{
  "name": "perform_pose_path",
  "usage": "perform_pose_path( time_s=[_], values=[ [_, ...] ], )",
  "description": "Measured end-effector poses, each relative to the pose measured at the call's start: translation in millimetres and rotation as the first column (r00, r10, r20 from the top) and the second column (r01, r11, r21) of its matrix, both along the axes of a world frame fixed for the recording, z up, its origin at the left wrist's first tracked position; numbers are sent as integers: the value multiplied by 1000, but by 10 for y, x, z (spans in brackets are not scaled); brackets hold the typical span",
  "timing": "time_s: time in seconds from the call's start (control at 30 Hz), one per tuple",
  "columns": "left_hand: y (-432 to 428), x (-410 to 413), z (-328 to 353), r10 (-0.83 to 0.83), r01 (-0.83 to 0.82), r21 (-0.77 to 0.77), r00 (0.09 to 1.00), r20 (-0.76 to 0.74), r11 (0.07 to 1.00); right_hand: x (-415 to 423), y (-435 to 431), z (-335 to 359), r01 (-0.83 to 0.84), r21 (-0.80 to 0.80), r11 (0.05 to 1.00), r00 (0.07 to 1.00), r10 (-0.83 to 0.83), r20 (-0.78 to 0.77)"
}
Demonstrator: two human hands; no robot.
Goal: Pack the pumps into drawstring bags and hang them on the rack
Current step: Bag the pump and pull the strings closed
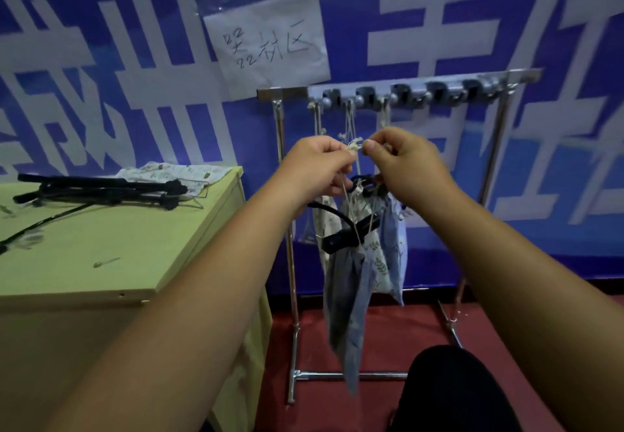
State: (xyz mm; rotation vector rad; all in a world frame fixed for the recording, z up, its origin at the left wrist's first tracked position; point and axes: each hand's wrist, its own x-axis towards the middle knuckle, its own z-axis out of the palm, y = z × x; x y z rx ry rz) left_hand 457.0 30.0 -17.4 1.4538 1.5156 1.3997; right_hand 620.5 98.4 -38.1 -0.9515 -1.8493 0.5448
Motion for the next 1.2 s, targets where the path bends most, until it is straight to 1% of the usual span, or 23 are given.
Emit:
perform_pose_path(
  time_s=[0.23, 0.4, 0.5, 0.57, 0.67, 0.77, 0.87, 0.97, 1.13, 1.2],
  values=[
    [552, 583, 387, -46, 49, 82, 998, -36, 995, 575, 281, 346, 109, 68, 992, 991, -103, -87],
    [942, 940, 507, -99, 97, 46, 994, 37, 994, 840, 632, 498, 195, 126, 973, 977, -181, -113],
    [1174, 1092, 523, -97, 96, 14, 993, 64, 995, 932, 859, 524, 217, 114, 970, 972, -204, -118],
    [1334, 1163, 517, -94, 96, -15, 990, 105, 995, 961, 1012, 526, 229, 97, 969, 970, -219, -106],
    [1574, 1218, 474, -72, 85, -66, 980, 184, 994, 951, 1230, 527, 246, 76, 966, 969, -243, -44],
    [1801, 1212, 427, -17, 35, -87, 980, 197, 996, 895, 1448, 546, 236, 52, 970, 971, -237, 14],
    [2007, 1157, 407, 50, -36, -88, 985, 167, 995, 797, 1662, 564, 223, 43, 974, 974, -224, 37],
    [2191, 1097, 421, 108, -100, -69, 986, 128, 993, 699, 1854, 606, 268, 48, 962, 959, -271, 87],
    [2493, 1062, 401, 233, -234, -27, 972, -24, 972, 588, 2113, 662, 324, 31, 945, 927, -324, 186],
    [2558, 1072, 383, 285, -290, -6, 943, -173, 957, 568, 2173, 628, 332, 33, 943, 916, -331, 227]
  ],
)
